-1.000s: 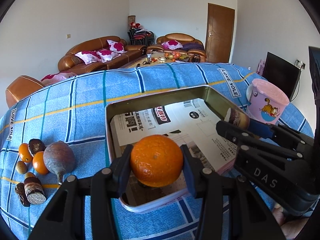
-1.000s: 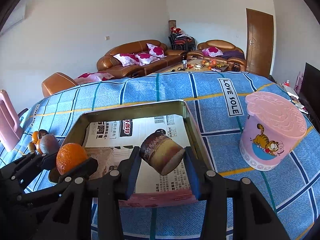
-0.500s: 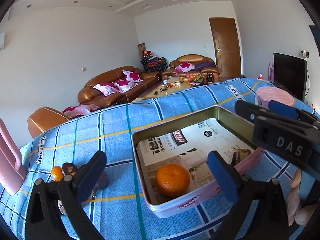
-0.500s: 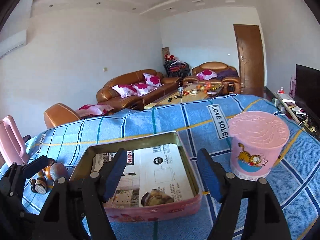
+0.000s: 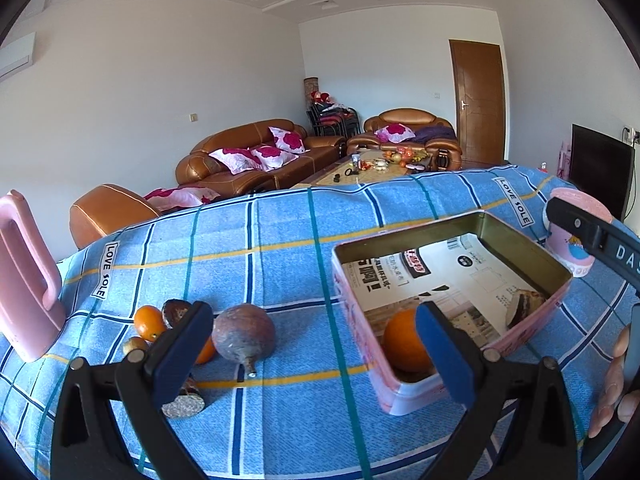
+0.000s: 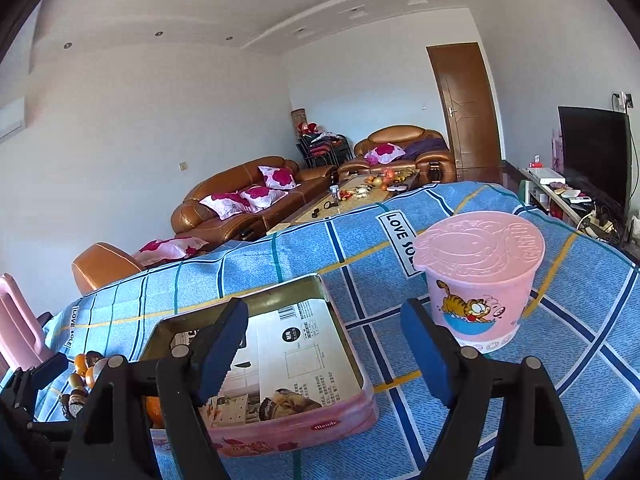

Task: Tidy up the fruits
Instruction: 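Move both open tools back from the tin to the fruit pile, then grasp another sliced brown cylinder with the right tool while the left tool grasps a dark brown fruit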

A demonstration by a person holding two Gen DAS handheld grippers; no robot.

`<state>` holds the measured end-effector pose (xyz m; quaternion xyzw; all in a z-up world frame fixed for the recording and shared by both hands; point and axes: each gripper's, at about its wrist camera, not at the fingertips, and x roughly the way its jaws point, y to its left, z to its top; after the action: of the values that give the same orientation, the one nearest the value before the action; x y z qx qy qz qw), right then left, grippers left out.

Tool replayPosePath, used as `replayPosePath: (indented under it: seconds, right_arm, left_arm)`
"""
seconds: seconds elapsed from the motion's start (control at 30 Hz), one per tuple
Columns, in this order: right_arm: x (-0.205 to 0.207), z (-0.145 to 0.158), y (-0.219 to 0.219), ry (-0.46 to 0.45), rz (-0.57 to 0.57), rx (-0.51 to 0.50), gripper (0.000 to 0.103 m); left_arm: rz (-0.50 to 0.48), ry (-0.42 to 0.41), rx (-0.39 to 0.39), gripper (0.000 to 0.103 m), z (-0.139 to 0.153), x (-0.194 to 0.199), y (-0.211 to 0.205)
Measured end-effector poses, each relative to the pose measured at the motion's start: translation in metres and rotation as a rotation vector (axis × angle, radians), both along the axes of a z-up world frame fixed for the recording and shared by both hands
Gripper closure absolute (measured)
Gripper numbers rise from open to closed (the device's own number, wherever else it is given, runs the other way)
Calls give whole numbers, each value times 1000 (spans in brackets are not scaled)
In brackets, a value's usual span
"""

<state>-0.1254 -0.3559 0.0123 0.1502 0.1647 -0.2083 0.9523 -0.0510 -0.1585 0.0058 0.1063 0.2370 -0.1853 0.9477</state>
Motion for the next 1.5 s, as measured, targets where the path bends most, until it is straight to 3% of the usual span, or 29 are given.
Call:
replayPosePath:
  seconds: [0.6,1.23,1.5]
  right_arm:
    - [-5,8,56,23,-34,-167,23]
    - [42,3,159,65,207,-133,23]
    - [61,-4,193,134,300,-138,23]
  left_arm:
    - [69,51,-34,0,-3,22,62]
    - [163,75,-41,0,-6,48,134]
    - [271,72,22,0,-8,70,179]
